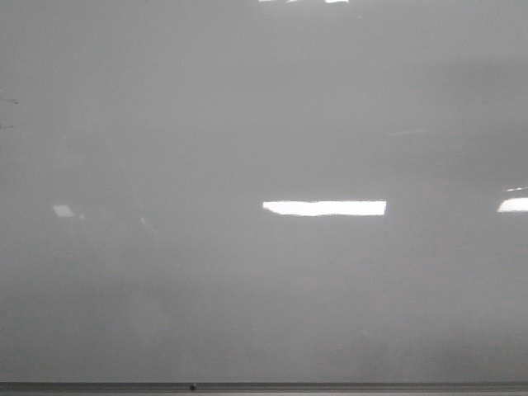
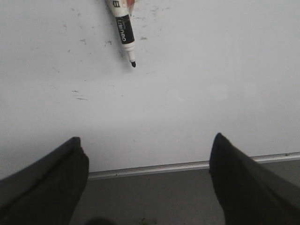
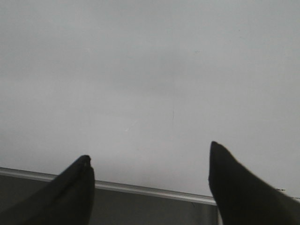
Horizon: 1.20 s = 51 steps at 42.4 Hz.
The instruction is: Write number 9 on whiteboard
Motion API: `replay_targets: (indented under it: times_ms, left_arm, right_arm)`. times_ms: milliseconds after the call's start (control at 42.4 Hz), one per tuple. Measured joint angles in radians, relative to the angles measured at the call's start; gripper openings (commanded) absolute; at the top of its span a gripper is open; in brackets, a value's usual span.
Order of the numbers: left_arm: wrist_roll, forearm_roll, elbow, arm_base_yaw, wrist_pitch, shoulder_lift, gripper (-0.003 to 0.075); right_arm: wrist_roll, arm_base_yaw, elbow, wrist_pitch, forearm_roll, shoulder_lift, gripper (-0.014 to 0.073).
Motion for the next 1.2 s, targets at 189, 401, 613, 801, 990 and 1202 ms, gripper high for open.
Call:
replay_targets:
  times_ms: [189, 401, 613, 801, 990, 1202]
  left_arm:
    - [0.0, 0.0, -0.031, 0.0, -0.096, 0.138, 0.0526]
    - [-0.002, 0.0, -0.033, 0.0, -0.238, 0.248, 0.0526]
    - [-0.002, -0.029, -0.034, 0.0, -0.368, 0.357, 0.0526]
    - [-0.002, -0.052, -0.035, 0.0, -0.457, 0.448, 0.0526]
    - [-0.002, -0.056, -0.035, 0.0, -0.536, 0.531, 0.0526]
    - [-0.002, -0.056, -0.038, 0.0, -0.636, 0.604, 0.0526]
  right_arm:
    - [0.0, 0.0, 0.0, 0.0, 0.0, 0.0, 0.0537]
    - [0.0, 0.0, 0.0, 0.0, 0.0, 0.0, 0.0537]
    - [0.0, 0.0, 0.0, 0.0, 0.0, 0.0, 0.0537]
    - [0.0, 0.0, 0.0, 0.0, 0.0, 0.0, 0.0537]
    - [0.0, 0.0, 0.0, 0.0, 0.0, 0.0, 0.0537]
    - [-0.002, 0.0, 0.0, 0.0, 0.0, 0.0, 0.0537]
